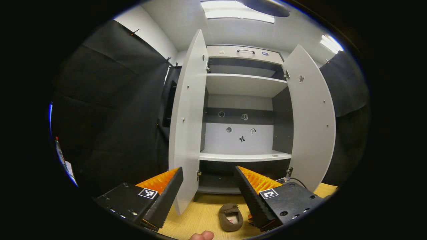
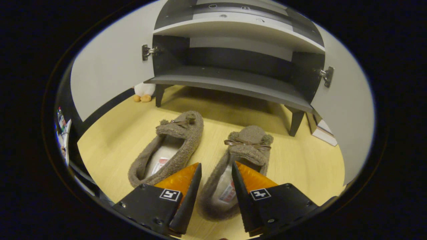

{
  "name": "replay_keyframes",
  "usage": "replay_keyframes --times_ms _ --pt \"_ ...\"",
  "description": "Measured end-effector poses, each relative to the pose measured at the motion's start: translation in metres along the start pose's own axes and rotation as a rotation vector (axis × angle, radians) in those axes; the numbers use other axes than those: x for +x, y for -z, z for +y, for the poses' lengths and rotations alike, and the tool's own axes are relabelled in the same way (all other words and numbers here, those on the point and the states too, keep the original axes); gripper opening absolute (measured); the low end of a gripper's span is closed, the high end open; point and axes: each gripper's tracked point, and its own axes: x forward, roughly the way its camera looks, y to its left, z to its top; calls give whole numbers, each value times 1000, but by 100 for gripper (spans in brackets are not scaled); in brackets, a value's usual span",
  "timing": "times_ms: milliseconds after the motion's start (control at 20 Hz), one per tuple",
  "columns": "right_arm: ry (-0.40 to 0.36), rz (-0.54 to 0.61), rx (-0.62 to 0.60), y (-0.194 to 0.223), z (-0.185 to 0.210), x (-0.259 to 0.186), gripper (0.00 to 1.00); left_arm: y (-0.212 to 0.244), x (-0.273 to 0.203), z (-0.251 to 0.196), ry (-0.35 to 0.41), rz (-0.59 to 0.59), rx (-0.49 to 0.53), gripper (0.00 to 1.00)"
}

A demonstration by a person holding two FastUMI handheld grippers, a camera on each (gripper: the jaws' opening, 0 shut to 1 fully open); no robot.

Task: Grab one shoe with the right hand and put it into the shoe cabinet, grab the other shoe with the left hand and put it into the shoe cabinet; then close the right door with the right hand and the left door with the left hand.

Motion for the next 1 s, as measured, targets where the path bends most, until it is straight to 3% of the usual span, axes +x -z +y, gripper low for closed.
replay_keyframes --times_ms 100,300,350,400,550,650,750,1000 --pt "5 13 22 3 0 11 54 1 2 0 4 1 -1 95" --pt "53 -37 -16 2 -7 25 52 2 6 -2 11 1 -5 95" --pt "66 -55 -32 1 -9 24 43 2 7 -2 11 2 -5 95" --pt "74 -69 -42 -1 -11 26 41 3 7 -3 14 2 -6 95" --pt "40 -87 15 -3 -10 22 16 5 8 -5 22 6 -7 95" --pt "33 -126 38 -10 -14 16 6 6 7 -7 28 11 -7 95" --pt "64 -201 -4 -25 -29 -4 5 6 7 -10 37 11 -7 95" --pt "41 -426 -87 -103 -28 -103 5 9 7 -27 80 8 -23 95"
